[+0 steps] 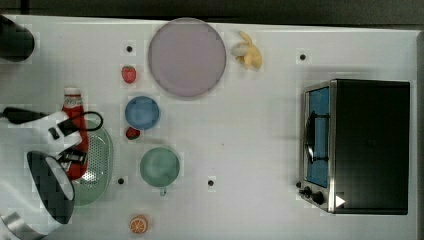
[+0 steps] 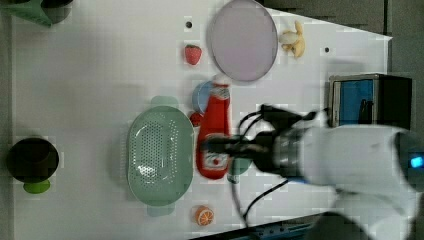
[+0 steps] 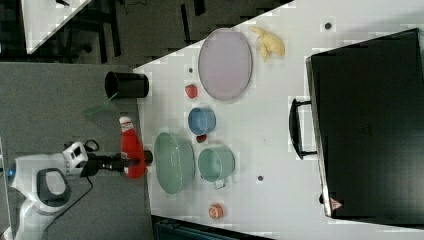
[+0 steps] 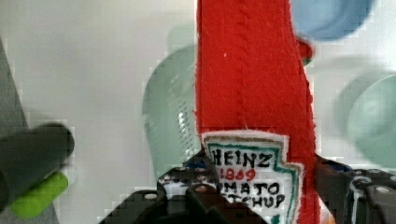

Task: Pick ketchup from strainer and place it on the table

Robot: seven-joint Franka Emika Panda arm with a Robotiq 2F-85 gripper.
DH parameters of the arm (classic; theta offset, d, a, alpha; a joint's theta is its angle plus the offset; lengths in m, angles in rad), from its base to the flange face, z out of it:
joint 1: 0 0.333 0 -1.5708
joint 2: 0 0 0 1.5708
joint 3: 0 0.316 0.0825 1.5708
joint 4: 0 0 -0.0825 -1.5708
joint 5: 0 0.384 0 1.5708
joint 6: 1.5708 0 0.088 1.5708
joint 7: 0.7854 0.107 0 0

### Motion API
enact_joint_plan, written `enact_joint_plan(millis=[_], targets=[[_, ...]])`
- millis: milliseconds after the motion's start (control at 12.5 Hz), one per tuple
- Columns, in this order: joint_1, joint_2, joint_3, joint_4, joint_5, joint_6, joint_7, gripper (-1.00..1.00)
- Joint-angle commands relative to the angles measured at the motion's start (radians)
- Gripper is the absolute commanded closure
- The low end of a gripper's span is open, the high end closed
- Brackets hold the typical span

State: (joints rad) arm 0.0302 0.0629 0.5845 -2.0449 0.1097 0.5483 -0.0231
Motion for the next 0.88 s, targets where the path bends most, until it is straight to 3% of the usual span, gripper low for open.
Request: enact_joint_plan(millis=[80, 480, 880], targets=[[-0.082, 0.01, -0.135, 0.031, 0.0, -0.056, -0.128, -0.18], [-0.107, 0.0, -0.357, 0.02, -0.138, -0.061, -0.38, -0.18], [-0.109, 0.0, -0.483, -0.099, -0.145, -0.027, -0.407, -0.18]])
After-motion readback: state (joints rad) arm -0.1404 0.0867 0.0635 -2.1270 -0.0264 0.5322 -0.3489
